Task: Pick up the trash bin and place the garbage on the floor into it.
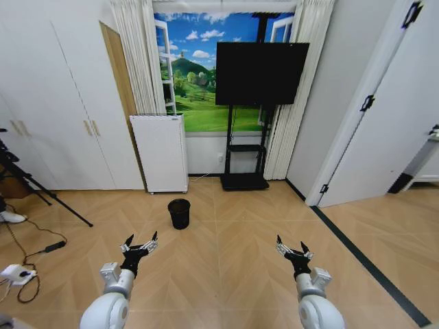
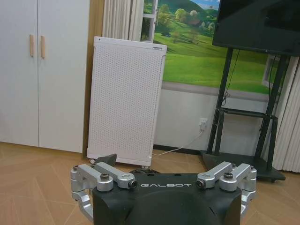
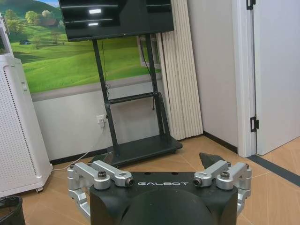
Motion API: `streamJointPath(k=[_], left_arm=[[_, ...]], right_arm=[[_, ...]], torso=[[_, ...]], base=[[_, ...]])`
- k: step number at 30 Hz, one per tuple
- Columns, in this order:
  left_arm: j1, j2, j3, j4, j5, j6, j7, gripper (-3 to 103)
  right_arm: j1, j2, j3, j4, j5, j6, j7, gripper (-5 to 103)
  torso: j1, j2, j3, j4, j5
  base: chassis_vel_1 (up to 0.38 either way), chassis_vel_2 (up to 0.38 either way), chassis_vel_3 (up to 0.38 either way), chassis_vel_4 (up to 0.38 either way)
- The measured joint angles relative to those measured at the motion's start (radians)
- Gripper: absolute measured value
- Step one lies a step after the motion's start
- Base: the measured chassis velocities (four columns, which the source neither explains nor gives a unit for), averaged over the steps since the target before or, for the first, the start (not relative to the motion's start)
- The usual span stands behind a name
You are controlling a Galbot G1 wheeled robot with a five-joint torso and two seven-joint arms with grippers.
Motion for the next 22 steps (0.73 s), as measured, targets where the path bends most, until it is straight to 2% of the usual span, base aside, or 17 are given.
streamJointPath(k=[22], left_arm=[[0.0,0.0,0.0,0.0,0.0,0.0,0.0,100]], right_arm=[[0.0,0.0,0.0,0.0,0.0,0.0,0.0,100]], torso=[[0.0,0.0,0.0,0.0,0.0]], base=[[0.0,0.0,0.0,0.0]])
